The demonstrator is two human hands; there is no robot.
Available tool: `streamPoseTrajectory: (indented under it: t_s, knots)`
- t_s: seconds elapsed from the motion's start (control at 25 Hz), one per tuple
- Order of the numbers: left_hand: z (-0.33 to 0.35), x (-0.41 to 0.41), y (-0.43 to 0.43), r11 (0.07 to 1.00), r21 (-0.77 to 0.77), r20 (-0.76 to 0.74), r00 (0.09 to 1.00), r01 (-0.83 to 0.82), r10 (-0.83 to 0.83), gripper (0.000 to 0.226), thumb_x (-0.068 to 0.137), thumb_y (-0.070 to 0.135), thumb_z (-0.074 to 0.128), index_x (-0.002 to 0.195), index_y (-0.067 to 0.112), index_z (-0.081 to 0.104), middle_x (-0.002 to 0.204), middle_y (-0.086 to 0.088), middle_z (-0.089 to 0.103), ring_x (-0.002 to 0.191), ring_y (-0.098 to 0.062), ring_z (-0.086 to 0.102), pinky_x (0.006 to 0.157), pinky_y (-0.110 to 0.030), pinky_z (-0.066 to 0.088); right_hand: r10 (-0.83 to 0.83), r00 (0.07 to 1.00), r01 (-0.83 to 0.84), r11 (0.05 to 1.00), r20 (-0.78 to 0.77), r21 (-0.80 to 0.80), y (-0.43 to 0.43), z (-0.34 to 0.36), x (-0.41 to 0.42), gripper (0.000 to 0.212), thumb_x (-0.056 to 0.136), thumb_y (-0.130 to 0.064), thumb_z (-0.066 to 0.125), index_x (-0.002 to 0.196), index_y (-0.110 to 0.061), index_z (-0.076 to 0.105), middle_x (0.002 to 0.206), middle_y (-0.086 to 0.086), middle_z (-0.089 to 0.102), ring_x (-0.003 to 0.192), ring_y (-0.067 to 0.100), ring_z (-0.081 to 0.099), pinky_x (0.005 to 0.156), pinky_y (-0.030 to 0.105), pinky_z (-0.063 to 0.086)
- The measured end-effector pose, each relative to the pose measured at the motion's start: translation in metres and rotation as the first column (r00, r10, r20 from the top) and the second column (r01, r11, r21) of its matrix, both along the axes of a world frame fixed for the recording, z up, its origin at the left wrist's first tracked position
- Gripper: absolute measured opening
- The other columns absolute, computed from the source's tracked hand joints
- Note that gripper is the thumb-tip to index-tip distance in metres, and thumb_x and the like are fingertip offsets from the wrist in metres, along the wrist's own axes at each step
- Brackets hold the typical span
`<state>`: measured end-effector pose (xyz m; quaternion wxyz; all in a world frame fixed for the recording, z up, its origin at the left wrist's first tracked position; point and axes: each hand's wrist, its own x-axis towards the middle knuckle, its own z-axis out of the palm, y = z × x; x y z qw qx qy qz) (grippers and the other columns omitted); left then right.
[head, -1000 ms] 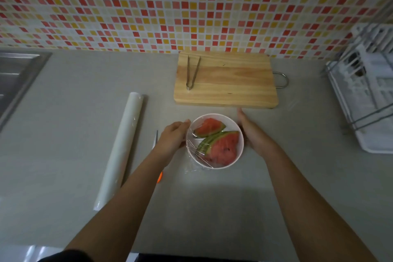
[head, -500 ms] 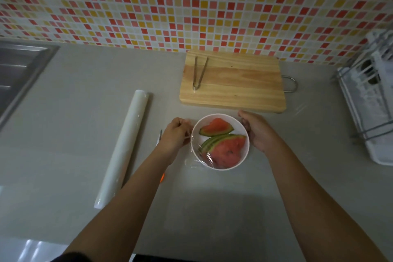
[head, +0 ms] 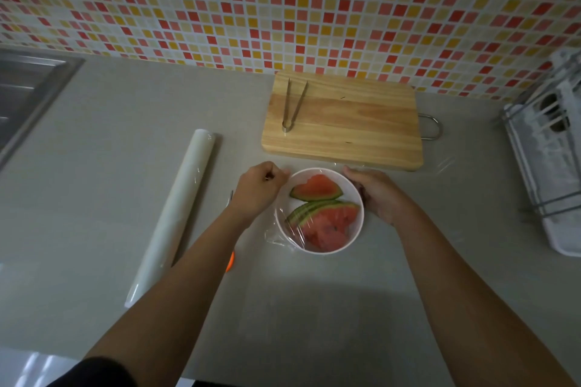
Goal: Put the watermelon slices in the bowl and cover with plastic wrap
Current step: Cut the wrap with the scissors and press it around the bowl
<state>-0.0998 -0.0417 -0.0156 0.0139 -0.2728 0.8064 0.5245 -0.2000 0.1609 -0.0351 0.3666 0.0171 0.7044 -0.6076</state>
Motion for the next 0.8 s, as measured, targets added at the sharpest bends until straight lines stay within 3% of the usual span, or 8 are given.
streamPoseTrajectory:
  t_s: [0.16,0.28,0.36,0.44,0.56,0.68,0.8]
  knots:
    - [0.001,-0.004,-0.004,0.997,0.071,0.006,1.0,-0.011,0.011,0.024,0.087,0.024,0.059,0.066,0.014,0.059,0.074,-0.007,0.064,0.075,-0.022,0.058,0.08,-0.044,0.051,-0.01,0.999,0.011,1.0,-0.03,0.006,-0.009,0.004,-0.002,0.027,0.073,-0.033,0.064,0.08,-0.008,0.072,0.078,0.012,0.067,0.074,0.024,0.061,0.075,0.034,0.046]
    - [0.002,-0.006,-0.007,0.979,0.203,0.012,1.0,-0.027,0.025,0.025,0.088,0.023,0.058,0.065,0.013,0.055,0.088,-0.02,0.069,0.075,-0.024,0.061,0.079,-0.046,0.053,-0.146,0.989,0.146,0.989,-0.018,-0.005,-0.016,0.005,-0.003,0.023,0.086,-0.025,0.056,0.071,-0.011,0.068,0.062,0.004,0.063,0.061,0.017,0.058,0.065,0.027,0.046]
    - [0.0,-0.007,-0.007,0.976,0.216,0.009,1.0,-0.023,0.022,0.027,0.09,0.025,0.057,0.065,0.015,0.052,0.095,-0.021,0.07,0.069,-0.021,0.06,0.067,-0.039,0.052,-0.263,0.963,0.265,0.964,0.055,-0.026,-0.024,0.007,-0.001,0.026,0.09,-0.025,0.051,0.072,-0.012,0.064,0.045,-0.004,0.056,0.046,0.01,0.055,0.051,0.02,0.044]
    - [-0.002,-0.007,-0.006,0.989,0.148,-0.007,1.0,-0.008,0.009,0.028,0.092,0.027,0.054,0.067,0.015,0.053,0.094,-0.016,0.071,0.061,-0.015,0.055,0.06,-0.032,0.046,-0.328,0.942,0.328,0.945,0.076,0.015,-0.03,0.005,0.001,0.026,0.089,-0.031,0.052,0.071,-0.017,0.065,0.052,-0.001,0.059,0.054,0.016,0.059,0.059,0.025,0.048]
    - [-0.005,-0.009,-0.005,0.998,-0.039,-0.05,0.998,0.041,-0.043,0.028,0.094,0.029,0.051,0.075,0.01,0.057,0.088,-0.013,0.071,0.066,-0.015,0.054,0.067,-0.031,0.043,-0.372,0.924,0.37,0.928,0.088,0.041,-0.033,0.005,0.005,0.027,0.087,-0.038,0.054,0.071,-0.022,0.067,0.07,0.004,0.062,0.071,0.025,0.06,0.073,0.037,0.047]
    - [-0.005,-0.009,-0.008,0.981,-0.161,-0.08,0.989,0.108,-0.122,0.028,0.096,0.031,0.05,0.085,0.006,0.059,0.085,-0.013,0.07,0.076,-0.023,0.06,0.066,-0.021,0.041,-0.381,0.917,0.38,0.924,0.117,0.029,-0.032,0.003,0.003,0.028,0.09,-0.039,0.051,0.074,-0.022,0.067,0.047,-0.007,0.057,0.054,0.014,0.057,0.06,0.03,0.045]
    - [-0.005,-0.01,-0.013,0.976,-0.149,-0.07,0.983,0.161,-0.172,0.028,0.096,0.034,0.05,0.085,0.01,0.06,0.082,-0.012,0.071,0.078,-0.024,0.062,0.067,-0.02,0.042,-0.379,0.914,0.387,0.922,0.144,-0.029,-0.029,0.007,0.004,0.027,0.093,-0.034,0.047,0.078,-0.017,0.062,0.032,-0.011,0.047,0.032,0.004,0.048,0.039,0.017,0.038]
